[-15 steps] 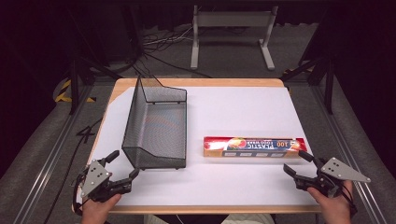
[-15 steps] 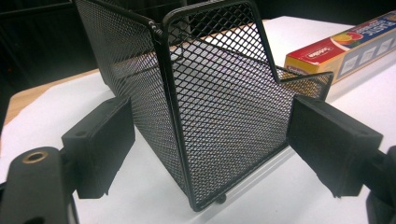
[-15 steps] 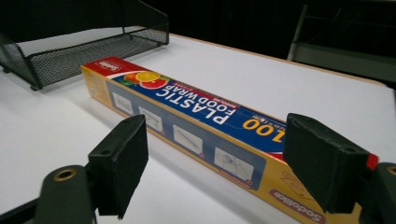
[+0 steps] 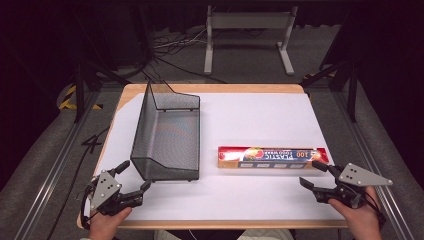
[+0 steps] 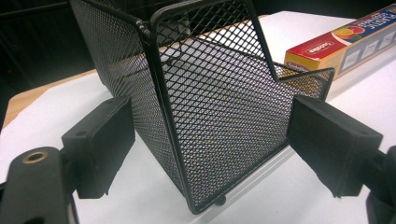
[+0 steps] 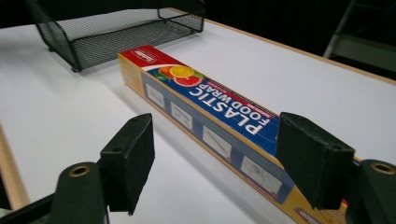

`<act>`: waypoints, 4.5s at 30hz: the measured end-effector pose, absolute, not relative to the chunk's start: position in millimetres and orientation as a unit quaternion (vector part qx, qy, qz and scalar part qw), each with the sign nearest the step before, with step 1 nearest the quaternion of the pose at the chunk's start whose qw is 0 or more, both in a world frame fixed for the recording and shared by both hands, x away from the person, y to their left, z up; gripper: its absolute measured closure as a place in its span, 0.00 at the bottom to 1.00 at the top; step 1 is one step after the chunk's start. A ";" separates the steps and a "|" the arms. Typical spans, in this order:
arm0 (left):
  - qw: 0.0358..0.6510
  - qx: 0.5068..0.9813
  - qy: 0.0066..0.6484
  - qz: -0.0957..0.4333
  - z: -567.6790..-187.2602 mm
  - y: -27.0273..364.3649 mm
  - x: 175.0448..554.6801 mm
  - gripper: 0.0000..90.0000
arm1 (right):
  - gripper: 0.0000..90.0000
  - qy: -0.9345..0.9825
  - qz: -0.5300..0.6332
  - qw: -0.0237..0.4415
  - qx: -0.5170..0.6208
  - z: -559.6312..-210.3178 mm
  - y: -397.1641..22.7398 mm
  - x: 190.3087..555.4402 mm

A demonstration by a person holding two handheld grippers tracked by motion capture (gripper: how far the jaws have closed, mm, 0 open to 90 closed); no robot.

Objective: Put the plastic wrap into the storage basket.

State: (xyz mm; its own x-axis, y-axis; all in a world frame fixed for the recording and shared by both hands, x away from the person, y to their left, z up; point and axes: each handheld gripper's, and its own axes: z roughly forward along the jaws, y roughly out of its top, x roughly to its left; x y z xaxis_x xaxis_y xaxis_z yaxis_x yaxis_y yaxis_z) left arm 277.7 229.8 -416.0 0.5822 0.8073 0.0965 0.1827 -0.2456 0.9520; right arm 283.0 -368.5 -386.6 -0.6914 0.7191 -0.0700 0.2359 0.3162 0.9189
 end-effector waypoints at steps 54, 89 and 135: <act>0.499 0.725 0.353 0.317 -418.2 238.6 266.9 0.18 | 0.26 0.876 0.415 0.130 0.211 -294.1 -310.5 414.8; 0.503 0.722 0.353 0.318 -417.9 238.5 268.1 0.18 | 0.22 0.953 0.268 0.054 0.130 -379.6 -272.1 444.7; 0.503 0.722 0.353 0.318 -418.6 239.3 268.6 0.18 | 0.43 0.989 0.126 0.035 0.071 -408.8 -254.9 448.6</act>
State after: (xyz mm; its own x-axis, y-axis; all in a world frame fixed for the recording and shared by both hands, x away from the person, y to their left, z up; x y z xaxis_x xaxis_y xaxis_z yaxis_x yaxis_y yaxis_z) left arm 268.6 239.3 -418.6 0.5490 0.8292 0.1052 0.1898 -0.2463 0.9504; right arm 448.6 -254.9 -408.8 -0.9874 0.1497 -0.0507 0.1323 0.9583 0.2533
